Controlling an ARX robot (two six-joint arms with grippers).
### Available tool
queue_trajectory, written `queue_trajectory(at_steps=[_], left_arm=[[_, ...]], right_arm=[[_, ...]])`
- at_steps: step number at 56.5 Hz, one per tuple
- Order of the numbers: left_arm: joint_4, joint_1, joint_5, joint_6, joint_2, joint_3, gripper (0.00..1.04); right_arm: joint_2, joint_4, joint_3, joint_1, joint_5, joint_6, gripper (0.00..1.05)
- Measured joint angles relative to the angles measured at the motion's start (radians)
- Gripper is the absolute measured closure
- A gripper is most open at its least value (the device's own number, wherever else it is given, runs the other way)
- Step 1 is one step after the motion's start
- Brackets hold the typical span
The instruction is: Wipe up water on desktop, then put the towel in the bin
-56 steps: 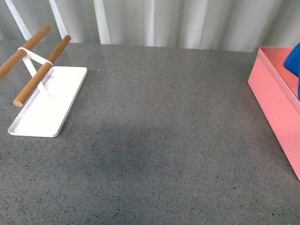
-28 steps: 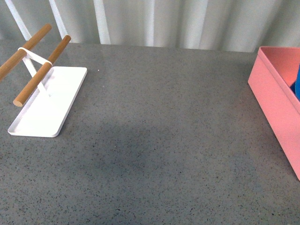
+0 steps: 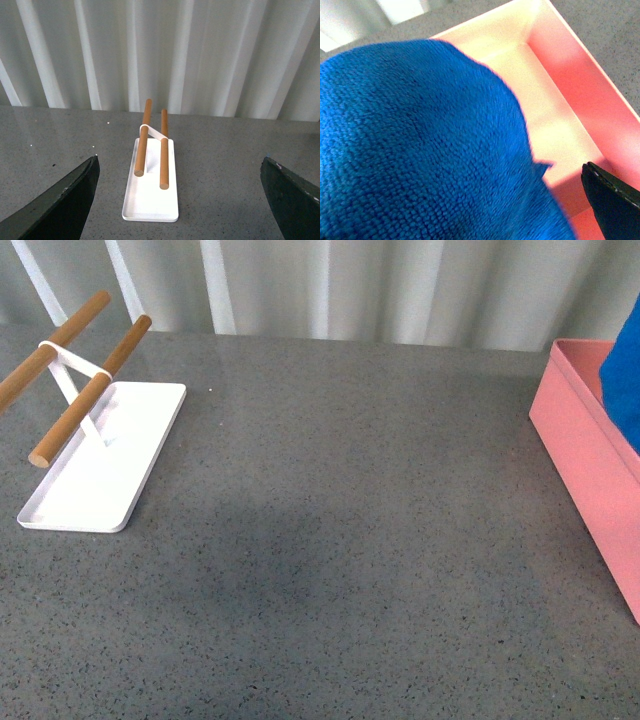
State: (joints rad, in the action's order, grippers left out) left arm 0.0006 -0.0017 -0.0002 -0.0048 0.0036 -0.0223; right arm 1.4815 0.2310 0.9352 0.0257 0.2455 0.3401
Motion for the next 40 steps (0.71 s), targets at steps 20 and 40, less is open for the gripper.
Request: queue_trajectory(at_steps=[20, 40], left_arm=[[0.0, 0.0, 0.0, 0.0, 0.0, 0.0, 0.07], [0.0, 0.0, 0.0, 0.0, 0.0, 0.0, 0.07]], right_arm=[[0.003, 0.105, 0.088, 0.09, -0.094, 0.277, 0.07], [0.017, 0.062, 0.122, 0.126, -0.314, 0.367, 0.07]])
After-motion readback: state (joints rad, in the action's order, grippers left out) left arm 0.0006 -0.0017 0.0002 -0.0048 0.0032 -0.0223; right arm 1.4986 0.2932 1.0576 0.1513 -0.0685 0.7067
